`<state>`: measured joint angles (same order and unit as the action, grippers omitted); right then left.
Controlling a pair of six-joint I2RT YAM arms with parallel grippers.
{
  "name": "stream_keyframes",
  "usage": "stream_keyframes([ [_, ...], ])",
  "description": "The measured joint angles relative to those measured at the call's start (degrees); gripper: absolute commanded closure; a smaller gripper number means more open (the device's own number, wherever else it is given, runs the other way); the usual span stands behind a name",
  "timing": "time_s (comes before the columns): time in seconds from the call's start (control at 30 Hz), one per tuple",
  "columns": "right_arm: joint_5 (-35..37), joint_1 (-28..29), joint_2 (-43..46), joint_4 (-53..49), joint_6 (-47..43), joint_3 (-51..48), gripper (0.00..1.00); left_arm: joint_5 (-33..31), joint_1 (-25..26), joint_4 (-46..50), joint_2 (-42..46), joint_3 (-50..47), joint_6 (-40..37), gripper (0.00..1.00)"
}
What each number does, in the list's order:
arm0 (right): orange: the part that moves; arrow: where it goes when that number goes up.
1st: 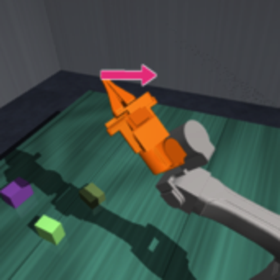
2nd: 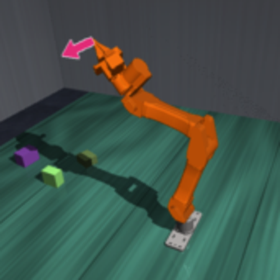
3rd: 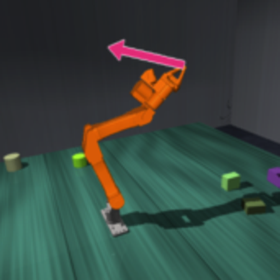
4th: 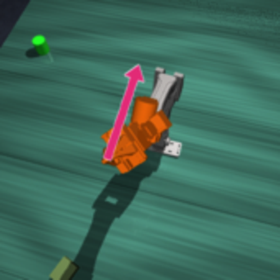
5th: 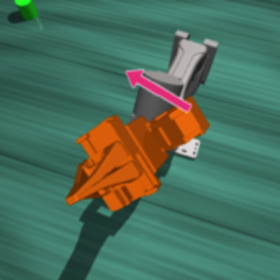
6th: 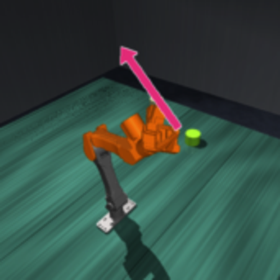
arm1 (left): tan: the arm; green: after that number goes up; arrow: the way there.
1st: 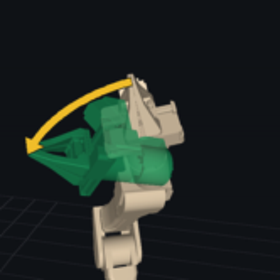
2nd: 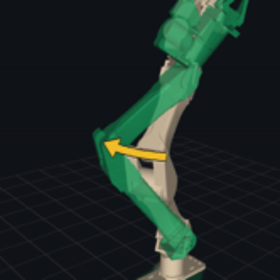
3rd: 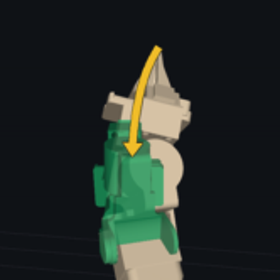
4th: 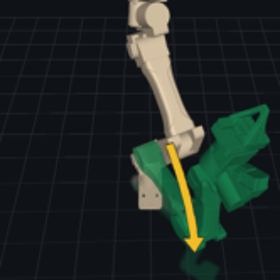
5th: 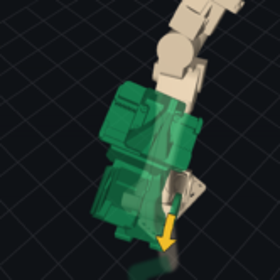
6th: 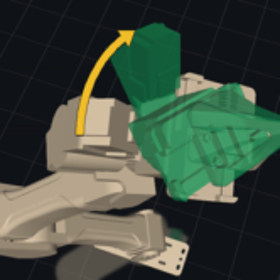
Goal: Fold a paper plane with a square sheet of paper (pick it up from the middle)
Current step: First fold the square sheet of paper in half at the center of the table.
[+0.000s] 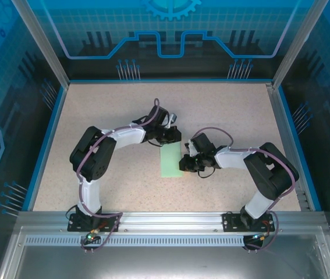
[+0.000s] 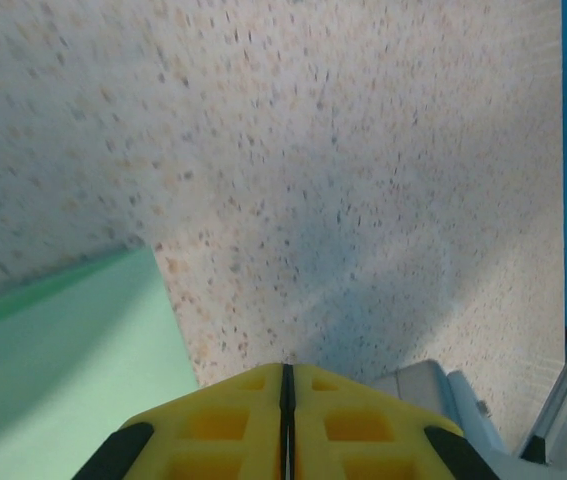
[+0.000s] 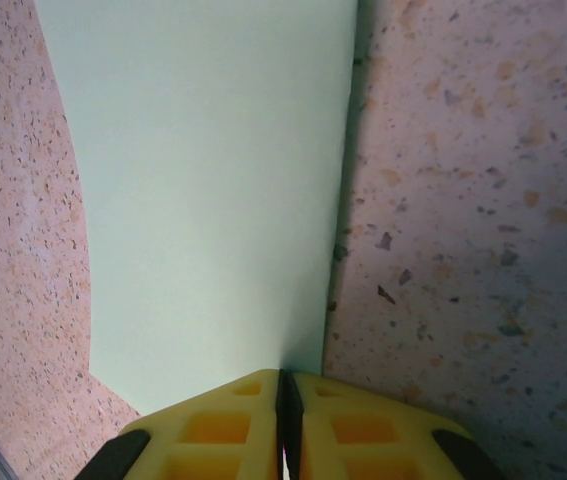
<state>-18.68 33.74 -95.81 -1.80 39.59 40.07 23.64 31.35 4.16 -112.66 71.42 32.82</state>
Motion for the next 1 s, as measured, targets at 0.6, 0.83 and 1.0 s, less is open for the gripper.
stream_keyframes([
  [0.6,0.0,0.0,0.13,0.42,0.02,-0.28,0.88,-0.04,2.27,0.98,-4.87,-1.4,0.87,0.89],
  [0.83,0.04,0.0,0.13,0.39,0.0,-0.39,0.88,-0.46,2.25,3.32,-5.92,0.68,1.09,0.89],
  [1.0,0.04,0.0,0.13,0.66,-0.11,-0.81,0.88,-0.44,1.88,5.29,-6.91,2.75,0.61,0.89],
])
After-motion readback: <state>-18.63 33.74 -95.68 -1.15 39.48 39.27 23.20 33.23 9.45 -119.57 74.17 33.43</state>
